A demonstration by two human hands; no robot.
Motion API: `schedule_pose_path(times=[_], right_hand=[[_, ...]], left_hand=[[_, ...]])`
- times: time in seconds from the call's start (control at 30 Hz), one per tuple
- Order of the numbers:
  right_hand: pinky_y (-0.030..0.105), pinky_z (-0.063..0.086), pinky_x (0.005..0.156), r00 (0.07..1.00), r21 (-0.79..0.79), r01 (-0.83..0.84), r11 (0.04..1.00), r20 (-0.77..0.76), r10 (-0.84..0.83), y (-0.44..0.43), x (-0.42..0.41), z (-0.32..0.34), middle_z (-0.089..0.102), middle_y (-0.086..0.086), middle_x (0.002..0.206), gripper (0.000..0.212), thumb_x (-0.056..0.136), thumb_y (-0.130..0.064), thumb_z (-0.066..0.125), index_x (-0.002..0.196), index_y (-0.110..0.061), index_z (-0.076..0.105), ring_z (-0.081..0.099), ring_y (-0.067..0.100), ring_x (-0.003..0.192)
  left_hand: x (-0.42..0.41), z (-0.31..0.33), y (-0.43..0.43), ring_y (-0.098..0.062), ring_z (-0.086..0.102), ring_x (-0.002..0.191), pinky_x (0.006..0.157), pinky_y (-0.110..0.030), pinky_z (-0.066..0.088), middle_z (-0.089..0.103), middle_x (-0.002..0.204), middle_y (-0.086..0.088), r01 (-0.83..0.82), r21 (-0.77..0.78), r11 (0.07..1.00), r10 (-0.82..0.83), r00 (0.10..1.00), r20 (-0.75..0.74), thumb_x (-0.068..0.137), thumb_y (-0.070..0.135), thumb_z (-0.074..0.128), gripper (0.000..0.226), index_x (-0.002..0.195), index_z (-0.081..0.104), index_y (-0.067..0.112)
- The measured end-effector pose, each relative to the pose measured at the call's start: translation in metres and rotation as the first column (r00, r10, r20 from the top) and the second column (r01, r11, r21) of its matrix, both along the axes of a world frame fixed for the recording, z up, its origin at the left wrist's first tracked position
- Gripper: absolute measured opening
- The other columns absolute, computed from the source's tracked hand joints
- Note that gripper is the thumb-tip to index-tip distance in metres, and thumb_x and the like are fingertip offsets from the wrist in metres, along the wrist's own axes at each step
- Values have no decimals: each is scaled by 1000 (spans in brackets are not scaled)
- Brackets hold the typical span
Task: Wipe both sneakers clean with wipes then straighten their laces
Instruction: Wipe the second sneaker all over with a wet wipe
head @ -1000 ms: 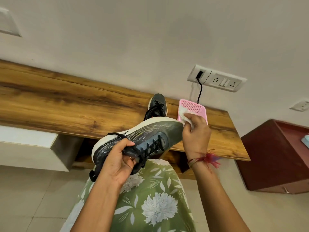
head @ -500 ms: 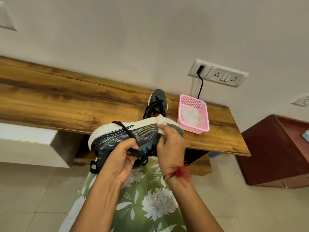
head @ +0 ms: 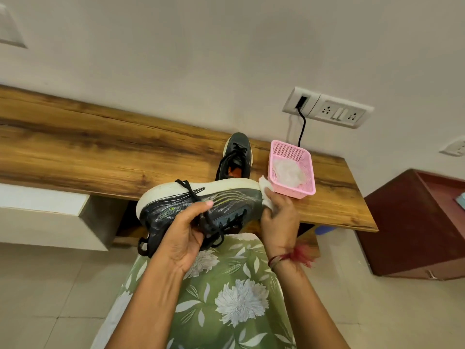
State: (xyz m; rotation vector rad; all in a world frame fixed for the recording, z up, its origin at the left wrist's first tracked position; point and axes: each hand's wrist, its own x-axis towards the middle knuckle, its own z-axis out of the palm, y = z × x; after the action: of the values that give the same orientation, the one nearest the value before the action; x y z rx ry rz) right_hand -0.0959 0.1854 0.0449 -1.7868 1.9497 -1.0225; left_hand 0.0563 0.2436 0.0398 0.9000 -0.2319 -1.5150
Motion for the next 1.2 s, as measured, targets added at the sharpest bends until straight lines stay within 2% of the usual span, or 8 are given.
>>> schedule_pose_path(times=[0.13, 0.3, 0.53, 0.63, 0.73, 0.9, 1.03, 1.2], right_hand=[[27, 46, 92, 963, -108, -255, 961, -117, 242, 19, 20, -3, 66, 4, 105, 48, 71, 16, 56, 107, -12, 71, 60, 21, 97], [34, 53, 71, 853, -151, -348, 925, -460, 246, 7, -5, -10, 68, 9, 102, 38, 69, 9, 70, 104, -7, 71, 62, 27, 90], [18, 40, 90, 957, -210, -245, 947, -208, 202, 11, 4, -11, 70, 4, 101, 41, 70, 14, 60, 101, -9, 72, 62, 19, 94], [23, 44, 94, 875, -187, -480, 857, -176, 451, 29, 15, -12, 68, 1, 108, 43, 74, -1, 43, 106, -11, 70, 60, 14, 101], [35, 52, 86, 805, -146, -548, 824, -358, 472, 16, 0, -7, 68, 6, 107, 39, 73, 10, 59, 106, -7, 70, 63, 25, 96], [31, 48, 88, 885, -164, -392, 905, -337, 322, 1, 4, -5, 69, 8, 103, 38, 69, 13, 65, 102, -5, 71, 63, 26, 94], [23, 43, 94, 791, -153, -604, 782, -241, 563, 21, 13, -1, 67, 3, 109, 44, 75, -3, 41, 107, -9, 70, 58, 16, 103], [32, 47, 93, 837, -136, -516, 846, -288, 465, -2, -7, 7, 68, 5, 106, 42, 72, 11, 52, 105, -8, 70, 59, 19, 101]], left_hand=[[0, -1, -3, -22, 66, 84, 79, -30, 51, 71, 90, -11, 17, 102, 995, -19, 1000, 16, 62, 14, 72, 30, 91, 70, 6], [2, -4, -5, -15, 63, 54, 56, -24, 55, 66, 63, -6, -9, 211, 977, 14, 1000, -24, 80, -6, 56, 14, 74, 61, 6], [-5, -4, -9, -18, 63, 66, 61, -22, 56, 67, 72, -8, -44, 185, 982, 66, 991, -114, 80, -10, 48, 20, 75, 60, 5], [4, -6, -8, -27, 63, 91, 89, -32, 51, 68, 93, -15, -83, 166, 983, 106, 985, -133, 51, -5, 62, 38, 89, 63, 1], [14, -9, -8, -38, 55, 115, 108, -45, 39, 58, 114, -22, -84, 144, 986, 110, 977, -182, 33, 1, 65, 67, 100, 56, 0], [5, -3, -9, -28, 49, 83, 78, -28, 47, 56, 79, -10, -80, 136, 987, 102, 982, -162, 46, -3, 62, 21, 62, 57, 10], [9, -5, -7, -32, 47, 104, 111, -42, 32, 50, 114, -15, -101, 120, 988, 120, 979, -166, 32, 4, 64, 80, 111, 50, 9], [2, -2, -7, -25, 51, 84, 100, -35, 40, 56, 77, -7, -55, 87, 995, 70, 982, -176, 46, -6, 59, 22, 62, 57, 10]])
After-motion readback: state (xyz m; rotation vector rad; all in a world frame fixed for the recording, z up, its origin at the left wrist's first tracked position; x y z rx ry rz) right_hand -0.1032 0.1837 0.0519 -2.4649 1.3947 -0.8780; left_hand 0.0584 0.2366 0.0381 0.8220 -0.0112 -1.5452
